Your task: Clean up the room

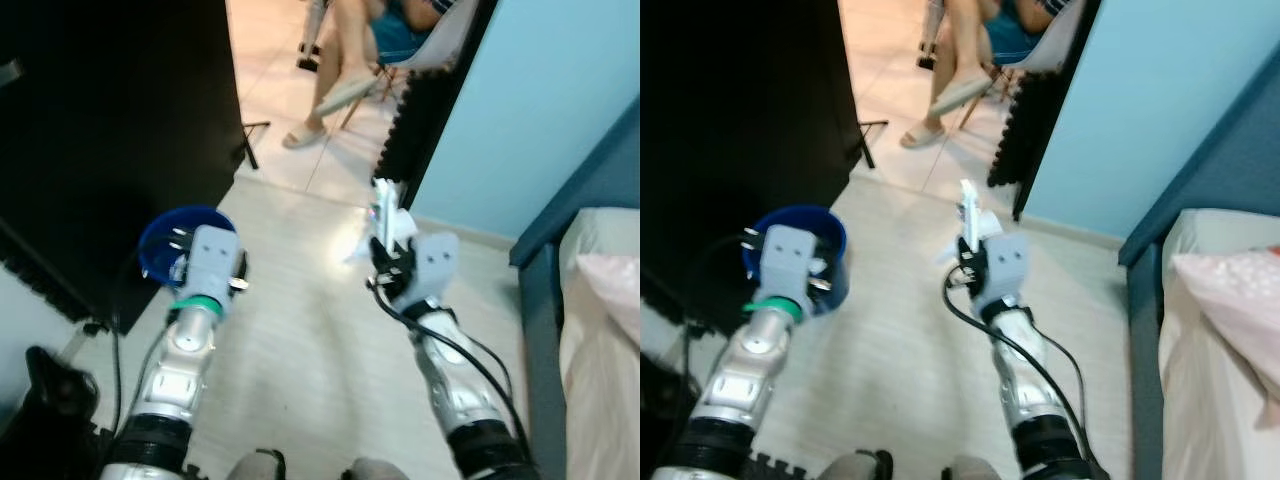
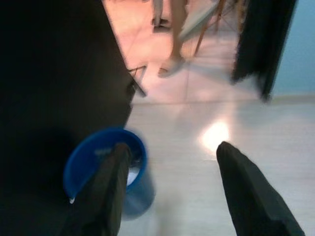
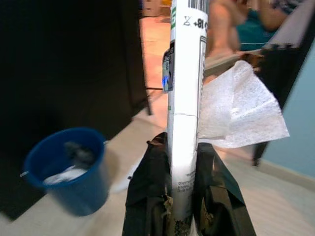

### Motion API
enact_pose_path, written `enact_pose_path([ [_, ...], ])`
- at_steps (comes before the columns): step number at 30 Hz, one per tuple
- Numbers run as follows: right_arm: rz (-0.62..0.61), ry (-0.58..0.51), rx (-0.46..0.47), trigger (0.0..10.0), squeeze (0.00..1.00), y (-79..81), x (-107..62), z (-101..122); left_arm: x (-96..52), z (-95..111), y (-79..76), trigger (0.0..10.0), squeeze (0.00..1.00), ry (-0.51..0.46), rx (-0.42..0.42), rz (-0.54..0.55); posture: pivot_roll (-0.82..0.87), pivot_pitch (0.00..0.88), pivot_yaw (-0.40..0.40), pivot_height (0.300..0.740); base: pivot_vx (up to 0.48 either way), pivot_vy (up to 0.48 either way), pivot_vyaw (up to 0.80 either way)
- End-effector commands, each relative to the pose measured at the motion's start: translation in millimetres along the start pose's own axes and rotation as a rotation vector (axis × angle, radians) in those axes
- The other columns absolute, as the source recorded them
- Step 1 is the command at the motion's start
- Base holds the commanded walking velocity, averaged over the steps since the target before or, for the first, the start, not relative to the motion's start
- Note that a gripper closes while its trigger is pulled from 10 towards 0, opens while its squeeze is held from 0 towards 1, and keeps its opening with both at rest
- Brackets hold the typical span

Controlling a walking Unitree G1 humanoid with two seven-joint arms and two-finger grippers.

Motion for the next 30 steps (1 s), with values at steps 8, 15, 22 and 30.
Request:
enact_pose_path([
  [8, 0.037, -0.004, 0.044, 10.0, 0.0, 14.0, 5.1, -0.7, -0.4, -10.4, 13.1, 10.0, 0.0, 0.029, 0.021, 0.034, 0.01, 0.0, 0.027, 0.734, 0.454, 0.0, 0.0],
  [15, 0.042, -0.002, 0.053, 10.0, 0.0, 15.1, 5.5, -1.2, -0.2, -11.2, 13.6, 10.0, 0.0, 0.03, 0.026, 0.036, 0.01, 0.0, 0.029, 0.734, 0.454, 0.0, 0.0],
  [22, 0.074, 0.022, 0.064, 10.0, 0.0, 18.2, 4.6, -5.2, -1.0, -14.8, 15.3, 10.0, 0.0, 0.041, 0.038, 0.041, 0.01, 0.0, 0.03, 0.734, 0.454, 0.0, 0.48],
  [30, 0.094, 0.035, 0.072, 10.0, 0.0, 21.5, 3.9, -8.0, -2.9, -19.9, 17.0, 10.0, 0.0, 0.078, 0.027, 0.059, 0.02, 0.0, 0.031, 0.734, 0.454, 0.0, 0.74],
])
Point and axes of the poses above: a point about 5 cm out from each wrist's last joint towards the gripper, its own x axis pointing out of the wrist towards the gripper, its own z axis along the axis of the wrist's last joint, y = z × x, the point moved 3 cm from there along x, pointing out of the wrist towards the gripper, and after that the axes turned 13 degrees about x, right-handed, at the moved point
